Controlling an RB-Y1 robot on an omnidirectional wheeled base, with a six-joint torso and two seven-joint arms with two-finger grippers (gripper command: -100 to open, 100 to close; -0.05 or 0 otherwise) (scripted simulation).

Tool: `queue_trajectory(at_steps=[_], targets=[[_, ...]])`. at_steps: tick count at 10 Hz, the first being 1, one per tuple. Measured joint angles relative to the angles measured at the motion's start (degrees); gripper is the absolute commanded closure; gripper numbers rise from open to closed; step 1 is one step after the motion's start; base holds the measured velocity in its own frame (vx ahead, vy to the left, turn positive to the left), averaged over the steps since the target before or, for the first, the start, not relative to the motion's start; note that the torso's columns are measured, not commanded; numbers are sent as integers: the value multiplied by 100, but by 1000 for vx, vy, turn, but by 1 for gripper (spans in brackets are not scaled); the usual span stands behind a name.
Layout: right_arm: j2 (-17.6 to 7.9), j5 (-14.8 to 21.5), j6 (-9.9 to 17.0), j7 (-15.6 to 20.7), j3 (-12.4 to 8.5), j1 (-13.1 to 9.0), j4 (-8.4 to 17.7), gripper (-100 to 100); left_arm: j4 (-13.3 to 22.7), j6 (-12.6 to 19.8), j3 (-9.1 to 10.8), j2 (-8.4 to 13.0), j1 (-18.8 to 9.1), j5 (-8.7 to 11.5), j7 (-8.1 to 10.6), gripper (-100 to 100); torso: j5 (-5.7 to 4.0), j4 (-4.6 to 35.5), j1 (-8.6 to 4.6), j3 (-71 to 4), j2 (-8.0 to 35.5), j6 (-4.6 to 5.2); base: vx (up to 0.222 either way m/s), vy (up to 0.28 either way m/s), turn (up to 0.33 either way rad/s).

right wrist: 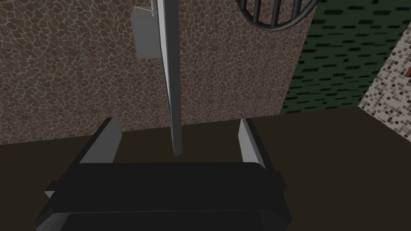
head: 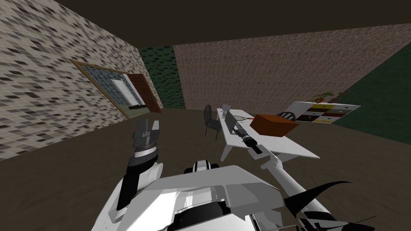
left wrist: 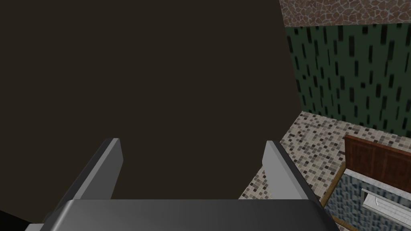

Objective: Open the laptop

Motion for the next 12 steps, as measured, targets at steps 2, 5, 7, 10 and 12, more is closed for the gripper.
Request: queue_trajectory(at_steps=[2,5,7,10,12], targets=[[-300,135,116,332,-101,-125,372,-100,0,0,-1,-1,0,0,0,0,7,0,25,0,0,0,44,170,-9],[-653,258,308,702,-188,-259,675,-100,0,0,0,0,0,0,0,0,-2,-1,-2,-2,-4,0,51,122,-3],[-897,399,420,1037,-253,-429,1038,-100,0,0,0,0,0,0,0,0,6,-1,20,-2,-2,-1,39,165,-5],[-1292,530,589,1441,-406,-433,1255,-100,0,0,0,0,0,0,0,0,-2,0,-5,0,0,-1,40,127,-6],[-1447,631,655,1672,-451,-554,1492,-100,0,0,0,0,0,0,0,0,-1,-1,-2,0,0,0,25,92,-3]])
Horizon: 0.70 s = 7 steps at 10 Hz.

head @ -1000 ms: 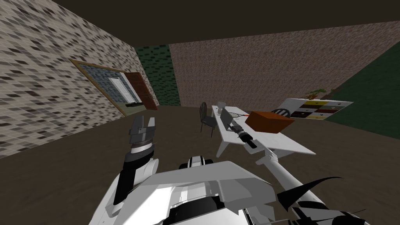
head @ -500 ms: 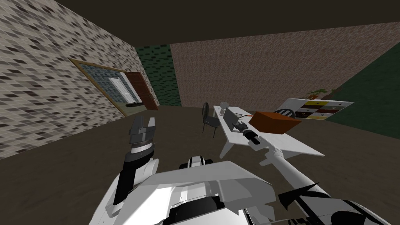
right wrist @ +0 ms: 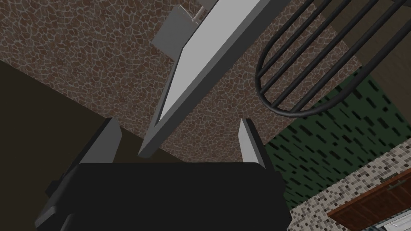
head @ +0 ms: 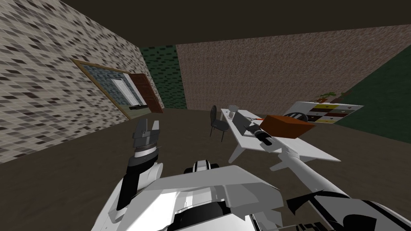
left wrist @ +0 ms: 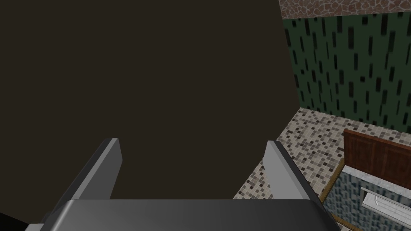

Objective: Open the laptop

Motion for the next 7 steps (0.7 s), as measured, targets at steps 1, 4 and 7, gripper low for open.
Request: queue_trajectory(at_steps=[1,4,7], targets=[[-120,14,45,63,2,-40,58,-100,0,0,0,0,0,0,0,0,-1,2,-4,3,5,0,19,62,-1],[-244,29,123,131,-22,-35,68,100,0,0,1,1,0,0,0,0,-3,1,-7,3,4,0,4,11,-1],[-299,-140,142,-125,24,-107,135,100,1,1,1,2,-2,0,0,0,-15,-11,-22,-3,-7,0,-62,-84,73]])
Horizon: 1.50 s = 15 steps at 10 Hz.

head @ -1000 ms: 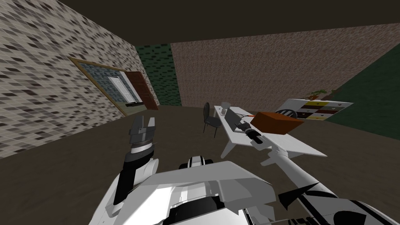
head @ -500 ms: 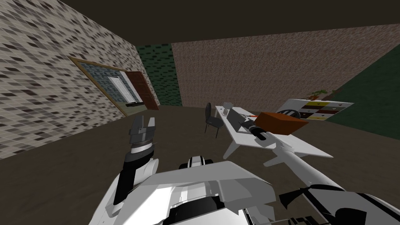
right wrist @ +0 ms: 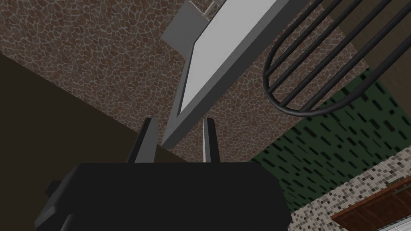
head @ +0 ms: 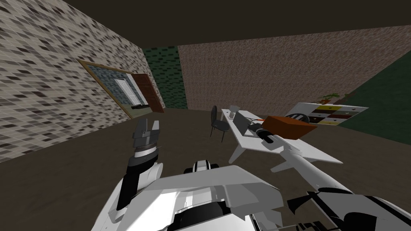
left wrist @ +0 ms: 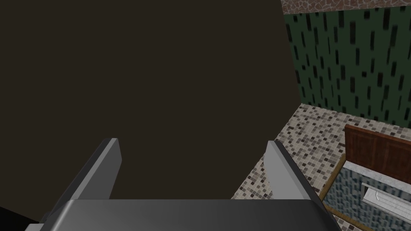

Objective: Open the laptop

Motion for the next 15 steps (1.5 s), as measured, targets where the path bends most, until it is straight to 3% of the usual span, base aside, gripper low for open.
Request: queue_trajectory(at_steps=[9,15], targets=[[-233,-746,132,-1231,277,-218,251,100,0,0,0,0,1,0,0,0,0,-4,9,-9,-16,15,-74,-95,63],[154,-1106,-34,-1932,377,-539,646,100,0,0,1,0,1,0,0,0,-21,-20,-15,-14,-26,11,-58,-128,46]])
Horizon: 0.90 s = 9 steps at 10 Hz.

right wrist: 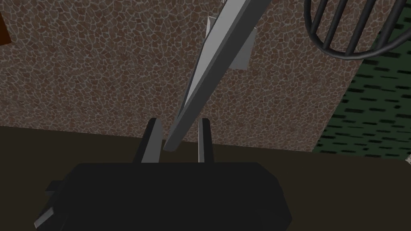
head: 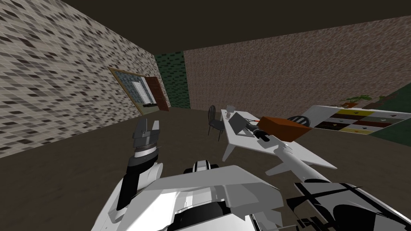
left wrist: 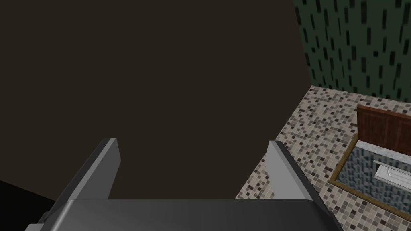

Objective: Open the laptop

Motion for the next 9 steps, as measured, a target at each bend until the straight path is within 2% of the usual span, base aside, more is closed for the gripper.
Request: queue_trajectory(at_steps=[3,5,8,9], targets=[[173,-184,6,-342,-12,-25,38,100,0,0,0,0,0,0,0,0,-4,-5,7,3,7,-11,-57,-109,33],[206,-218,-28,-423,-28,-36,79,100,0,0,0,-1,1,0,0,0,23,5,51,2,7,-11,-20,-59,-10],[589,-317,-262,-663,-91,-110,239,100,0,0,0,0,0,0,0,0,-2,2,14,9,17,-20,-42,-127,10],[677,-358,-331,-756,-46,-193,360,100,0,0,0,0,0,0,0,0,2,1,13,4,6,-21,-27,-112,14]])
